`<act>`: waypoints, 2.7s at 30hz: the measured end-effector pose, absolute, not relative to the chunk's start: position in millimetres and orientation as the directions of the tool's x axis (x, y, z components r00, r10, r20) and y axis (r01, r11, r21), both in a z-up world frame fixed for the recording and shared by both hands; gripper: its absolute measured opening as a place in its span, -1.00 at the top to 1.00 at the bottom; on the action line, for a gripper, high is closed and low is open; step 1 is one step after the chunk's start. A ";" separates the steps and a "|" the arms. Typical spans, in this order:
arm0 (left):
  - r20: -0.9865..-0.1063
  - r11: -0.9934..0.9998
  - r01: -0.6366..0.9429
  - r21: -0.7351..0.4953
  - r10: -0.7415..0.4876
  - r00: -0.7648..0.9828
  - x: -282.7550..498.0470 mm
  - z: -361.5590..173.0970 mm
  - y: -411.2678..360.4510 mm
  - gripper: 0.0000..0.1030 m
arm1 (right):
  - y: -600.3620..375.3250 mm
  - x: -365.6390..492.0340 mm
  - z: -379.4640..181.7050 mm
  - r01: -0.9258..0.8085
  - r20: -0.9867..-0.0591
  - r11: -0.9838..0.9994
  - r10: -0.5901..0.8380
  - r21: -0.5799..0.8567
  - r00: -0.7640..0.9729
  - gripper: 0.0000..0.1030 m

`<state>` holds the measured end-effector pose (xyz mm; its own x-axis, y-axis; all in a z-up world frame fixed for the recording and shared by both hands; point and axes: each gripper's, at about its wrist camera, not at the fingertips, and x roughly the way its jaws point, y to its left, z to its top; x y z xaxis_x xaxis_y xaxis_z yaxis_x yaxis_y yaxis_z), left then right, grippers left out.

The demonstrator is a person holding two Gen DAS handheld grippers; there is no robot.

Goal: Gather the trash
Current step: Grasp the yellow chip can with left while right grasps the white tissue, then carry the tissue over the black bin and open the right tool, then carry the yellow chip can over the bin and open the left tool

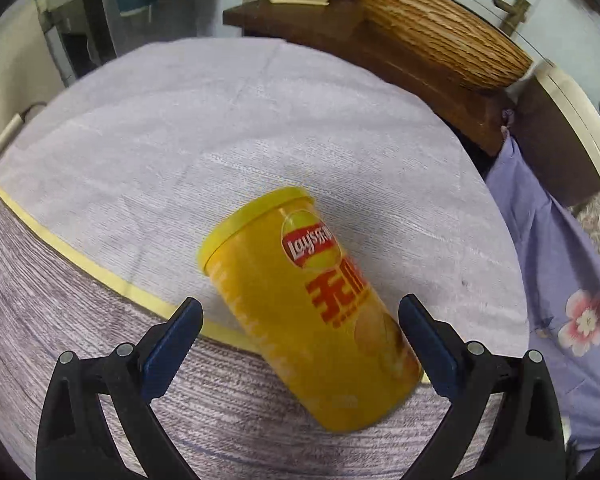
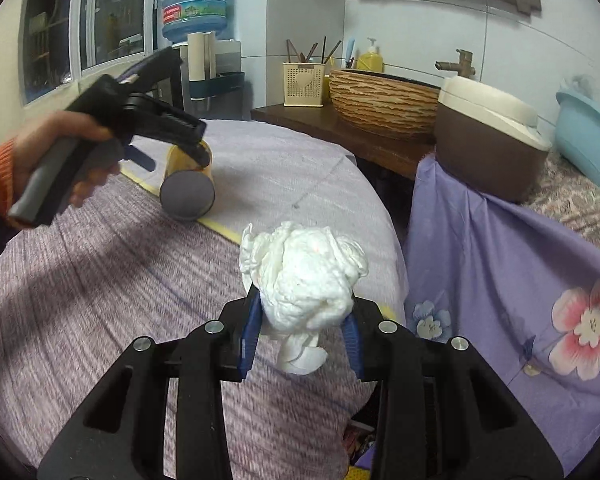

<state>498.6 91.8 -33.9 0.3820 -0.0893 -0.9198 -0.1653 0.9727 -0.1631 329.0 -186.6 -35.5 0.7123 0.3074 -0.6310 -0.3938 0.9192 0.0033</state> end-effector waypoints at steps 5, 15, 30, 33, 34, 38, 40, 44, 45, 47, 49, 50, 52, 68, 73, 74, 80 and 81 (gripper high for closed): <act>-0.924 0.944 -0.222 -0.242 -0.155 0.349 514.8 -48.8 93.5 -0.77 | -196.0 315.0 -49.6 -0.371 -0.640 0.928 0.294 0.016 0.709 0.29; -0.924 0.976 -0.116 -0.185 -0.133 0.358 517.2 -55.9 58.4 -0.35 | -205.8 294.2 -60.3 -0.352 -0.639 0.934 0.309 0.063 0.705 0.29; -0.844 0.972 0.205 -0.118 -0.207 0.495 438.3 -25.5 5.2 -0.29 | -235.9 276.4 -62.4 -0.258 -0.606 0.955 0.291 0.143 0.741 0.29; -0.812 0.966 0.227 -0.126 -0.232 0.535 411.3 -19.7 4.6 -0.29 | -239.1 268.9 -63.3 -0.241 -0.596 0.960 0.279 0.145 0.753 0.29; -0.801 0.963 0.233 -0.135 -0.245 0.547 398.7 -18.2 6.1 -0.29 | -240.1 264.7 -64.0 -0.235 -0.590 0.962 0.270 0.138 0.761 0.29; -0.766 0.952 0.257 -0.164 -0.287 0.575 353.7 -15.6 3.5 -0.29 | -241.3 249.4 -67.7 -0.218 -0.583 0.967 0.255 0.134 0.772 0.29; -0.745 0.952 0.272 -0.140 -0.282 0.605 333.7 -11.7 1.2 -0.29 | -242.3 240.8 -69.8 -0.209 -0.580 0.968 0.252 0.141 0.774 0.29; -0.685 0.953 0.293 -0.072 -0.261 0.680 282.8 -3.8 -5.5 -0.29 | -247.1 223.4 -74.2 -0.184 -0.582 0.970 0.244 0.162 0.776 0.29; -0.678 0.951 0.300 -0.072 -0.267 0.685 273.9 -3.2 -8.6 -0.29 | -248.6 219.2 -75.3 -0.177 -0.583 0.970 0.243 0.169 0.775 0.29; -0.667 0.946 0.314 -0.077 -0.283 0.689 256.3 -2.7 -13.1 -0.29 | -252.1 210.0 -77.3 -0.162 -0.584 0.970 0.240 0.184 0.776 0.29; -0.655 0.940 0.331 -0.084 -0.302 0.693 237.8 -3.5 -18.8 -0.29 | -256.0 200.0 -77.9 -0.145 -0.581 0.971 0.232 0.192 0.780 0.29; -0.651 0.937 0.337 -0.087 -0.310 0.693 231.4 -3.9 -21.1 -0.29 | -258.2 194.3 -78.3 -0.136 -0.581 0.972 0.225 0.194 0.782 0.29; -0.643 0.928 0.356 -0.108 -0.338 0.687 215.6 -5.9 -25.7 -0.29 | -263.8 181.2 -79.3 -0.114 -0.582 0.974 0.209 0.196 0.786 0.29; -0.625 0.848 0.502 -0.172 -0.488 0.609 151.7 -34.2 -107.8 -0.29 | -339.5 147.6 -154.5 0.108 -0.708 0.978 0.051 0.178 0.704 0.29; -0.651 0.827 0.532 -0.183 -0.507 0.565 150.2 -53.3 -134.2 -0.29 | -354.3 164.1 -182.8 0.133 -0.737 0.974 0.047 0.184 0.674 0.13; -0.655 0.824 0.536 -0.183 -0.509 0.559 150.7 -56.6 -138.1 -0.29 | -356.0 167.4 -186.8 0.138 -0.739 0.973 0.048 0.188 0.672 0.06; -0.685 0.822 0.542 -0.176 -0.498 0.532 153.2 -73.5 -151.3 -0.29 | -365.1 172.5 -194.0 0.165 -0.740 0.964 0.047 0.211 0.671 -0.16; -0.689 0.821 0.543 -0.177 -0.497 0.528 153.7 -75.9 -152.9 -0.29 | -366.8 170.4 -193.2 0.171 -0.742 0.963 0.043 0.210 0.669 -0.16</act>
<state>153.7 -152.9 -75.9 0.5279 -0.4971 -0.6886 0.5425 0.8212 -0.1768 170.4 -366.8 -193.2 0.6693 0.0429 -0.7417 0.1706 0.9628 0.2097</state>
